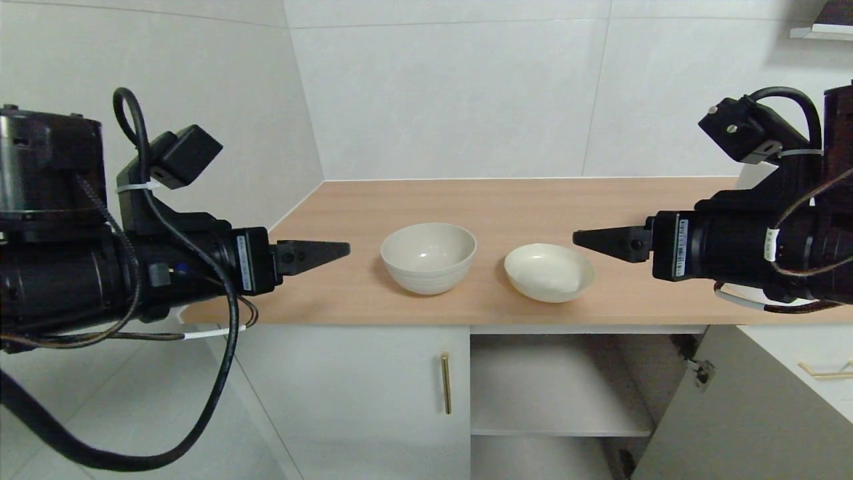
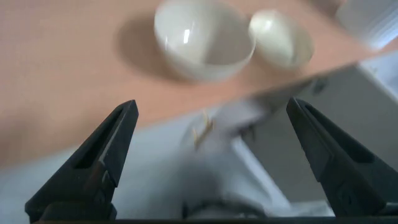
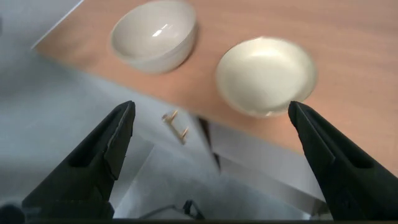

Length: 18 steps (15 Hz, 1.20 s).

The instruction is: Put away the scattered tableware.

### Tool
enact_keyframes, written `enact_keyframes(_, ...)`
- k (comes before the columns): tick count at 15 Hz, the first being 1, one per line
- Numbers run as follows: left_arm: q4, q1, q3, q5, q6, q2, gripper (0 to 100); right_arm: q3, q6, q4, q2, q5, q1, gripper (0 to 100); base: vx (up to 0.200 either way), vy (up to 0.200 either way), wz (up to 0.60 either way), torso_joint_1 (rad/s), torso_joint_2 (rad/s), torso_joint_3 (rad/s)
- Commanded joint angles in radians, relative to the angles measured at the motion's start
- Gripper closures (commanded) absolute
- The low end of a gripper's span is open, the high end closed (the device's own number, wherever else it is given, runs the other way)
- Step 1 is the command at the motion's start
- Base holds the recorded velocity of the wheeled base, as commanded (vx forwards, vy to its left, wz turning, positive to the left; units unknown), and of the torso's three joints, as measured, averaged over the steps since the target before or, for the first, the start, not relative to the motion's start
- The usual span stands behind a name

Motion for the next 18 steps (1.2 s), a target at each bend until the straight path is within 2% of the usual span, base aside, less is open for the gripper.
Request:
enact_keyframes(1, 0.092, -0.01, -0.086, -0.003, -0.001, 0.013, 0, -0.022, 0.0, 0.003, 0.047, -0.006, -0.01, 0, 0.0, 0.0, 0.0, 0.0, 0.0, 0.0)
enact_keyframes(2, 0.101, -0.011, -0.095, -0.001, -0.017, 0.022, 0, -0.054, 0.009, 0.014, 0.074, -0.027, -0.016, 0, 0.0, 0.0, 0.0, 0.0, 0.0, 0.0)
enact_keyframes(3, 0.099, -0.013, -0.108, 0.002, -0.063, 0.03, 0, -0.085, 0.031, 0.03, 0.094, -0.056, -0.024, 0, 0.0, 0.0, 0.0, 0.0, 0.0, 0.0)
enact_keyframes(4, 0.106, -0.028, -0.14, 0.005, -0.141, 0.046, 0, -0.117, 0.067, 0.055, 0.113, -0.072, -0.033, 0, 0.0, 0.0, 0.0, 0.0, 0.0, 0.0)
enact_keyframes(5, 0.124, -0.048, -0.181, 0.031, -0.236, 0.076, 0, -0.155, 0.101, 0.093, 0.128, -0.089, -0.039, 0, 0.0, 0.0, 0.0, 0.0, 0.0, 0.0)
enact_keyframes(6, 0.141, -0.057, -0.204, 0.054, -0.273, 0.092, 0, -0.17, 0.112, 0.115, 0.137, -0.096, -0.039, 0, 0.0, 0.0, 0.0, 0.0, 0.0, 0.0)
enact_keyframes(7, 0.231, -0.085, -0.305, 0.166, -0.346, 0.183, 0, -0.203, 0.138, 0.149, 0.16, -0.113, -0.053, 0, 0.0, 0.0, 0.0, 0.0, 0.0, 0.0)
enact_keyframes(8, 0.265, -0.096, -0.368, 0.254, -0.391, 0.261, 0, -0.204, 0.138, 0.147, 0.169, -0.115, -0.057, 0, 0.0, 0.0, 0.0, 0.0, 0.0, 0.0)
enact_keyframes(9, 0.265, -0.103, -0.404, 0.31, -0.426, 0.323, 0, -0.204, 0.138, 0.147, 0.174, -0.115, -0.06, 0, 0.0, 0.0, 0.0, 0.0, 0.0, 0.0)
enact_keyframes(10, 0.265, -0.105, -0.424, 0.344, -0.44, 0.373, 0, -0.203, 0.138, 0.147, 0.177, -0.115, -0.06, 0, 0.0, 0.0, 0.0, 0.0, 0.0, 0.0)
enact_keyframes(11, 0.262, -0.105, -0.428, 0.35, -0.442, 0.404, 0, -0.201, 0.138, 0.146, 0.179, -0.116, -0.06, 0, 0.0, 0.0, 0.0, 0.0, 0.0, 0.0)
enact_keyframes(14, 0.17, -0.105, -0.424, 0.35, -0.455, 0.474, 0, -0.198, 0.138, 0.146, 0.18, -0.122, -0.06, 0, 0.0, 0.0, 0.0, 0.0, 0.0, 0.0)
enact_keyframes(16, 0.144, -0.108, -0.428, 0.347, -0.491, 0.502, 0, -0.197, 0.138, 0.146, 0.182, -0.122, -0.059, 0, 0.0, 0.0, 0.0, 0.0, 0.0, 0.0)
enact_keyframes(18, 0.133, -0.116, -0.428, 0.347, -0.495, 0.528, 0, -0.197, 0.138, 0.146, 0.185, -0.122, -0.06, 0, 0.0, 0.0, 0.0, 0.0, 0.0, 0.0)
